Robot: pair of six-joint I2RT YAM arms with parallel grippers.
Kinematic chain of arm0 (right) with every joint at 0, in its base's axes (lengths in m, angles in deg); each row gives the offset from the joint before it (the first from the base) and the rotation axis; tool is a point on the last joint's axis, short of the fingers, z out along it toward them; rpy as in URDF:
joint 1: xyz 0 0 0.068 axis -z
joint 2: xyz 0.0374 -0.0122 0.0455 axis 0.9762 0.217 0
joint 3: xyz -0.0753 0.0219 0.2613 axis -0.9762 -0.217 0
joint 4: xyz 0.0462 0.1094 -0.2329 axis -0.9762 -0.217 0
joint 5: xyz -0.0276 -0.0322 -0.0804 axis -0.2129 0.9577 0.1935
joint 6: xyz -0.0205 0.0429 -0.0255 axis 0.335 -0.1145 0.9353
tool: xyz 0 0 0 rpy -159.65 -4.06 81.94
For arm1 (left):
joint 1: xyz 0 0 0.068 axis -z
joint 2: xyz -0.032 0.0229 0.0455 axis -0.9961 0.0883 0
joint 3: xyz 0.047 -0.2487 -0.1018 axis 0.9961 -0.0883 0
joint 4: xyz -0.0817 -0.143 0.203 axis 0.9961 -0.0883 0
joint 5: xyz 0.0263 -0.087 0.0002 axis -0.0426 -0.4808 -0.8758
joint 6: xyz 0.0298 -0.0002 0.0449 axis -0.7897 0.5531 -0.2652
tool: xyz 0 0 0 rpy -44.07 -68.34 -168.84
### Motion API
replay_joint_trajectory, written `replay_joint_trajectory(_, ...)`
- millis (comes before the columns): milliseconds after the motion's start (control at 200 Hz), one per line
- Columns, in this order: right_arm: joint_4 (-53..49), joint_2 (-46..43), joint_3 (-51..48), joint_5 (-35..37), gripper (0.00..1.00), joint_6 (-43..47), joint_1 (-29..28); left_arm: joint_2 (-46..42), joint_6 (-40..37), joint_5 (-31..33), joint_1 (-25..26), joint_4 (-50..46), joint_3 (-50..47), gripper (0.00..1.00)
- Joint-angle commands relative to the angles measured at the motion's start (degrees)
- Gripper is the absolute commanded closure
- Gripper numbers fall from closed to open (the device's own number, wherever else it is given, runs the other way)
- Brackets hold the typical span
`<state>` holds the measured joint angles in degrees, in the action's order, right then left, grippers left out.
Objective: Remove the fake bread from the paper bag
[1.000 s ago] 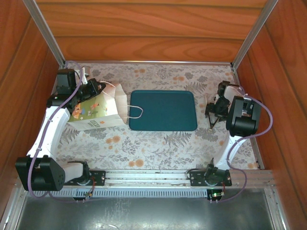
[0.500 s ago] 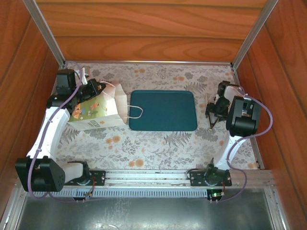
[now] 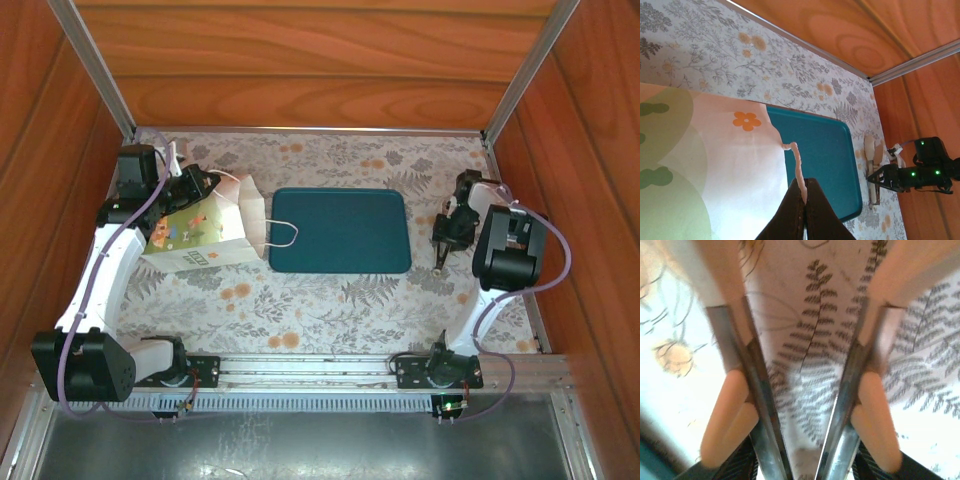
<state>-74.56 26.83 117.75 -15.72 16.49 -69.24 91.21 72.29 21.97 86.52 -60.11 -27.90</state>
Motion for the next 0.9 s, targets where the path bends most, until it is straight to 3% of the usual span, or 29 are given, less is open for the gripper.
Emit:
replay_joint_trajectory(0, -2.0, -7.1, -0.5, -2.1, 0.53, -1.0, -1.2, -1.9, 1.0, 0.1, -0.2, 1.4, 0.0, 1.0)
replay_joint_trajectory(180, -4.3, -16.4, -0.4, -4.2, 0.56, -1.6, -2.8, -2.4, 1.2, 0.6, -0.1, 1.4, -0.2, 1.0)
replay_joint_trajectory(460, -7.6, -21.8, 2.5, -8.6, 0.57, -0.4, -4.3, -2.8, 1.4, 1.6, -0.2, 1.4, 0.3, 1.0)
replay_joint_trajectory(625, -5.9, -26.8, 0.8, -15.3, 0.57, 0.5, -5.6, -3.7, 1.7, 2.7, -0.1, 1.4, 0.1, 1.0)
replay_joint_trajectory(895, 6.7, -40.6, -10.6, -29.4, 0.6, 1.3, -8.4, -6.1, -2.7, 5.8, -0.2, -4.2, 0.8, 1.0)
